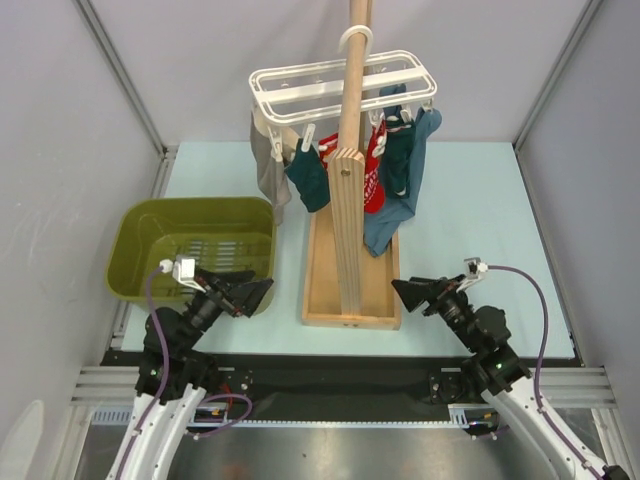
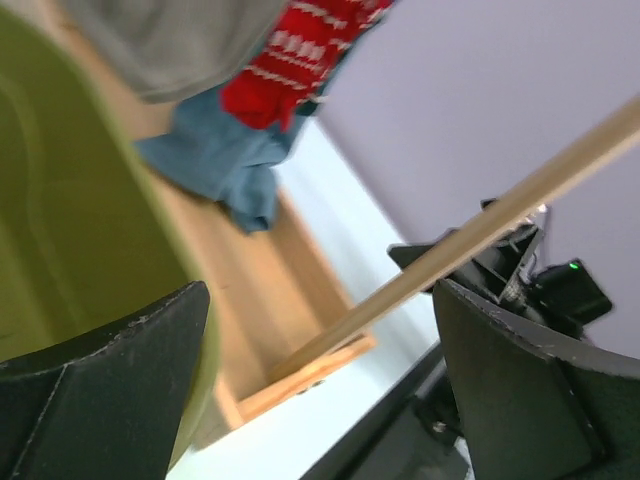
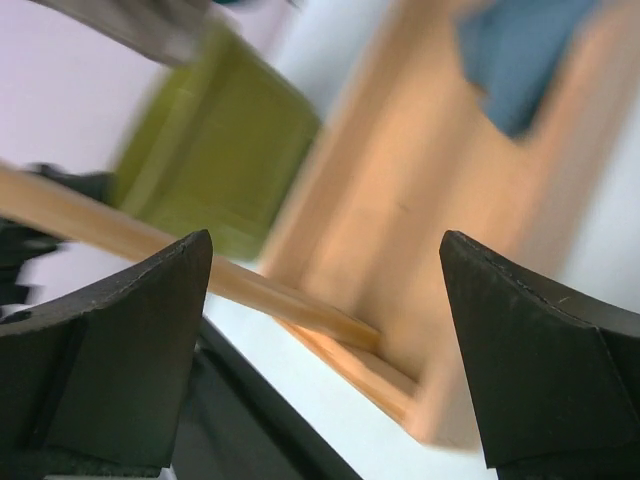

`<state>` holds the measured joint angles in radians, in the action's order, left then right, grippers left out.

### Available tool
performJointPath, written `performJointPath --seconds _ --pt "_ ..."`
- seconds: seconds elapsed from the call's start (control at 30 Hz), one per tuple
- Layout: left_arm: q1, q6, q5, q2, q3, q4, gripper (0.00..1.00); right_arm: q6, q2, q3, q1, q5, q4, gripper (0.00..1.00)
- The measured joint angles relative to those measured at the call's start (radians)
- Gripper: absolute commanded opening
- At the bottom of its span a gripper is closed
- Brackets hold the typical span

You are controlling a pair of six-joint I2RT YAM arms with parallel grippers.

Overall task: Clip the socks to the hanger
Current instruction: Reset both arms

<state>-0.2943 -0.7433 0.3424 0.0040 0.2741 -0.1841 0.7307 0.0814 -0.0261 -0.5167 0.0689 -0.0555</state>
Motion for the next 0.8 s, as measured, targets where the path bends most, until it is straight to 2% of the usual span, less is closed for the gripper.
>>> performJointPath --seconds 0.1,0.2,0.27,0.4,0.53,0.8 --pt "0.000 -0.074 0.079 0.000 -0.080 0.188 1.00 0.021 0.001 0.000 -0.005 0.032 -0.180 1.00" --pt "0.000 -0.210 0.140 0.001 -0.192 0.455 1.00 0.046 0.010 0.000 -0.008 0.046 -0.294 1.00" --pt "0.000 -0.344 0.159 0.005 -0.237 0.642 1.00 0.068 0.010 0.000 -0.008 0.030 -0.308 1.00" --pt "0.000 -0.480 0.170 0.000 -0.239 0.905 0.99 0.120 0.009 -0.001 -0.010 -0.067 -0.247 1.00" --pt "0.000 -0.531 0.189 0.000 -0.239 0.998 1.00 0.160 0.010 -0.001 -0.011 -0.166 -0.150 1.00" --pt "0.000 -0.542 0.204 0.000 -0.239 1.017 1.00 0.211 0.060 -0.001 -0.020 -0.246 -0.051 1.00"
